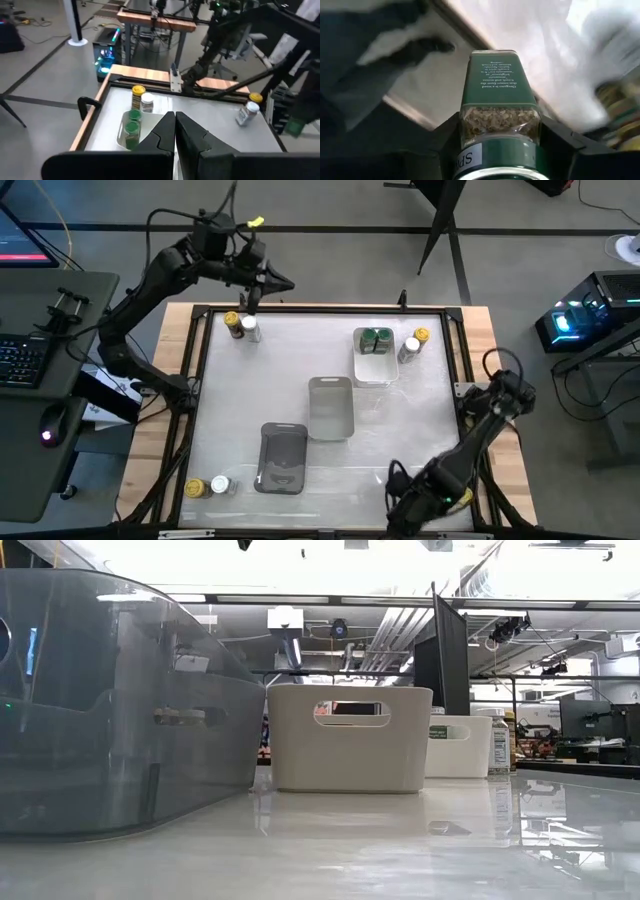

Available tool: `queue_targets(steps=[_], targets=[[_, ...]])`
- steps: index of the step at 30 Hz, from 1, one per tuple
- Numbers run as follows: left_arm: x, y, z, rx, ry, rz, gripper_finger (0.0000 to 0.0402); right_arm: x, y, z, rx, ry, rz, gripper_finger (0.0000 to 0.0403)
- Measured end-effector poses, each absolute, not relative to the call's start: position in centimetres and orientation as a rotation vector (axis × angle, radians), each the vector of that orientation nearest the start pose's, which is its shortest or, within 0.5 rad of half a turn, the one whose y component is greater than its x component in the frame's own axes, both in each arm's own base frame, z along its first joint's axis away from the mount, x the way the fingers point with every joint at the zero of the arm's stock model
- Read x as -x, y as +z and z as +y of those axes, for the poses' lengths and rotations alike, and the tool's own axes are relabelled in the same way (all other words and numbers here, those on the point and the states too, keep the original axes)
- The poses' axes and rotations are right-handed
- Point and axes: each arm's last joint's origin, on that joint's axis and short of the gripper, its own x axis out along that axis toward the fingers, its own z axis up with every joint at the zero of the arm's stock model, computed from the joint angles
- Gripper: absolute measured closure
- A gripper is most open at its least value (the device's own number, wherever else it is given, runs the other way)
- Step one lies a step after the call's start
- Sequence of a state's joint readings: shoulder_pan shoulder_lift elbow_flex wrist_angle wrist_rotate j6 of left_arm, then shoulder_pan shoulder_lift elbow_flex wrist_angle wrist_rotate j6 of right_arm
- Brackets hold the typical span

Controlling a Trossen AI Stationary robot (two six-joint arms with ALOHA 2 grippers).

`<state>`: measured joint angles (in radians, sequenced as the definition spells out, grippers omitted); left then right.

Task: Sort spices by type
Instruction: Put the green seasoning bottle into the white bin

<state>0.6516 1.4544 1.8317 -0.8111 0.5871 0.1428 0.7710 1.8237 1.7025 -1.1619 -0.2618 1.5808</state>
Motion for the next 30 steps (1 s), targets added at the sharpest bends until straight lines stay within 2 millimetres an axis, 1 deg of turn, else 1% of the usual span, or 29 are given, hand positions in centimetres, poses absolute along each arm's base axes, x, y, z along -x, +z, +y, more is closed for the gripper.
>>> queue_targets(steps=[3, 6, 8, 11, 14, 17, 20, 22, 24, 27, 30], targets=[[-22.7, 47.2, 15.8, 0.126, 0.05, 0.372, 0.0402, -27.4, 32.8, 22.5, -0.806, -0.341, 1.477, 0.0208], [-22.2, 46.6, 15.8, 0.155, 0.053, 0.431, 0.0401, -29.5, 34.5, 17.7, -0.713, -0.446, 1.375, 0.0208], [-21.8, 46.1, 15.7, 0.166, 0.047, 0.491, 0.0402, -30.9, 34.8, 14.1, -0.658, -0.509, 1.336, 0.0208], [-21.2, 45.3, 15.5, 0.162, 0.023, 0.576, 0.0402, -32.6, 34.5, 8.5, -0.592, -0.541, 1.355, 0.0208], [-20.9, 44.8, 15.3, 0.18, 0.007, 0.631, 0.0401, -33.4, 33.7, 2.7, -0.559, -0.575, 1.386, 0.0208], [-20.7, 44.6, 15.1, 0.226, 0.005, 0.657, 0.0401, -33.2, 33.4, -2.8, -0.529, -0.64, 1.399, 0.0208], [-20.7, 44.4, 14.8, 0.273, -0.002, 0.679, 0.0402, -32.3, 33.4, -7.4, -0.539, -0.687, 1.419, 0.0208], [-20.8, 44.3, 14.5, 0.294, -0.01, 0.692, 0.0402, -31.6, 33.2, -10.1, -0.626, -0.685, 1.422, 0.0208], [-21.2, 44.0, 14.0, 0.307, -0.028, 0.701, 0.0402, -30.8, 32.5, -12.5, -0.747, -0.683, 1.425, 0.0208], [-22.3, 43.0, 13.2, 0.32, -0.06, 0.706, 0.0402, -29.5, 31.0, -15.3, -0.879, -0.667, 1.443, 0.0208], [-23.6, 41.6, 12.1, 0.335, -0.077, 0.704, 0.0402, -28.6, 29.5, -16.3, -0.881, -0.645, 1.495, 0.0208]])
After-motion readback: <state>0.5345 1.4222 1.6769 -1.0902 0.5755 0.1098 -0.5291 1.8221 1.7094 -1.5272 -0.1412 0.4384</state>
